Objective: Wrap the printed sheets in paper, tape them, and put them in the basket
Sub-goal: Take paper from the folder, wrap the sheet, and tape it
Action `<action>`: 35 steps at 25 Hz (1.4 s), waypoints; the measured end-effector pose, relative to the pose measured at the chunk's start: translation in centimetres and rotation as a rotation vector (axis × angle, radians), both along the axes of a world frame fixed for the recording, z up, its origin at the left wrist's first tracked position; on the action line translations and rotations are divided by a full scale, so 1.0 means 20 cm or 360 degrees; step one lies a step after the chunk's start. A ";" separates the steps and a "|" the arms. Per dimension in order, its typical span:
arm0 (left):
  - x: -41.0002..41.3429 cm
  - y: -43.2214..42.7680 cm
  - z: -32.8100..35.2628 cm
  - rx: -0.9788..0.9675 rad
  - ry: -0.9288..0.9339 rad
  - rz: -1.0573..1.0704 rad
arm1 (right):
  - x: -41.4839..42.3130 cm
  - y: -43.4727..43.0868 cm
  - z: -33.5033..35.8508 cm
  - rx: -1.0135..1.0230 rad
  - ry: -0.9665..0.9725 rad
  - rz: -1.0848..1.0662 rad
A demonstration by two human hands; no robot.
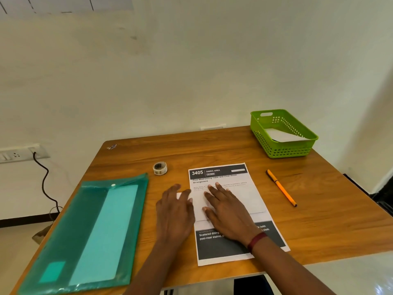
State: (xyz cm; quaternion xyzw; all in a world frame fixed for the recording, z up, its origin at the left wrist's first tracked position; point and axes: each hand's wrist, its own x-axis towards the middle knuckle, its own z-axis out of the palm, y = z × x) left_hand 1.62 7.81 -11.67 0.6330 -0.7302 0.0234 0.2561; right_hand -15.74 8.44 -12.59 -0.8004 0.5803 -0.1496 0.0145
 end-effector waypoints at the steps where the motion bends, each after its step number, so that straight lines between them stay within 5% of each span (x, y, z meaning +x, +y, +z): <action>1: -0.04 -0.01 -0.01 0.0139 -0.0088 -0.0138 | 0.02 -0.01 0.00 0.0097 0.0022 0.0001; 5: -0.09 -0.04 -0.08 0.0540 -0.0343 -0.0272 | 0.05 -0.02 -0.04 0.0256 0.0137 -0.0031; 24: -0.06 -0.07 -0.09 0.0771 -0.0446 -0.0168 | -0.25 -0.03 -0.08 0.0316 0.0194 -0.0314; 32: 0.10 -0.44 0.18 0.0267 0.0188 0.0241 | -0.23 0.03 -0.04 0.0054 -0.0142 -0.0323; 35: 0.20 -0.59 0.18 0.0287 0.0080 0.0350 | -0.22 0.04 -0.04 -0.0107 -0.0155 -0.0371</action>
